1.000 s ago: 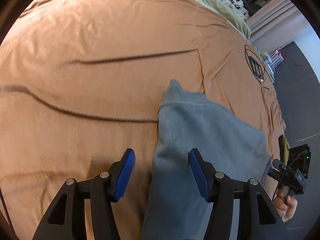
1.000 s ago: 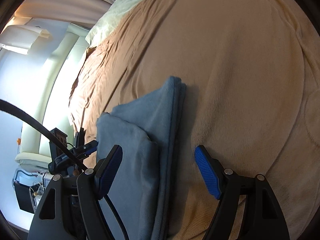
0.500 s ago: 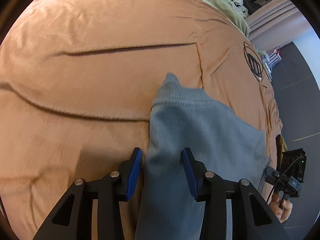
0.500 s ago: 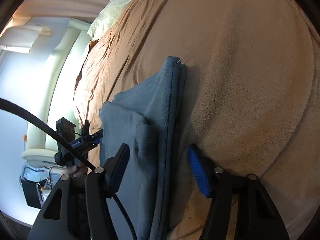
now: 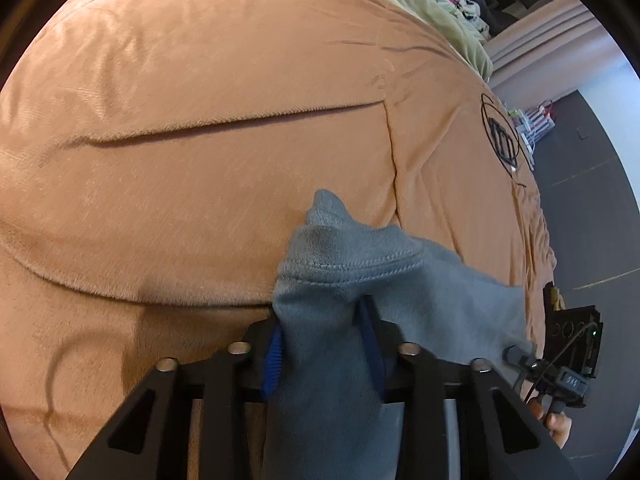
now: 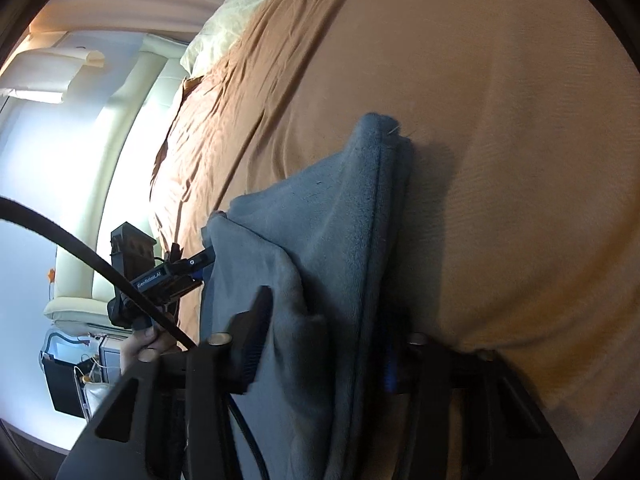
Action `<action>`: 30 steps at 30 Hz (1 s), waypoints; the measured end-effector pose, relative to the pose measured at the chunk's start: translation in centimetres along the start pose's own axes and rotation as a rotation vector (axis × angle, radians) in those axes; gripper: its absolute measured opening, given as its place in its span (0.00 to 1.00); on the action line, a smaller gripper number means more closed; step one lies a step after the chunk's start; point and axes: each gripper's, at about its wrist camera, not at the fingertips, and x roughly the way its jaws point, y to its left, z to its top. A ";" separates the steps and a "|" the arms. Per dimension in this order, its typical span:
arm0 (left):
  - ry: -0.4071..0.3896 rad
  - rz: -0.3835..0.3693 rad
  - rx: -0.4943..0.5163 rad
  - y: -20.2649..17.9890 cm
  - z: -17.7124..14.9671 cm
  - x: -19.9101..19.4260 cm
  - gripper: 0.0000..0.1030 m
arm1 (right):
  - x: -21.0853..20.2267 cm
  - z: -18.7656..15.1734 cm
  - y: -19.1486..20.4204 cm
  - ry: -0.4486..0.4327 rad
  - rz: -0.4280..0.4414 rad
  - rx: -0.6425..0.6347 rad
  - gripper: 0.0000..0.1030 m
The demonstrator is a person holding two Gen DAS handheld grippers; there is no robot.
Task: Fold small clothes
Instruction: 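Pinch the grey strip's end with both grippers, then lift the strip's end with both grippers and fold it over the rest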
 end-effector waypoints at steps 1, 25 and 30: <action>0.000 0.008 -0.001 -0.1 0.1 0.0 0.18 | -0.2 -0.5 -0.2 0.002 -0.014 -0.004 0.25; -0.196 -0.124 0.055 -4.8 -2.6 -13.4 0.05 | -6.4 -8.2 12.1 -0.193 -0.014 -0.247 0.16; -0.242 -0.176 0.076 -6.1 -4.4 -17.0 0.05 | -8.7 -12.0 15.1 -0.243 -0.037 -0.294 0.15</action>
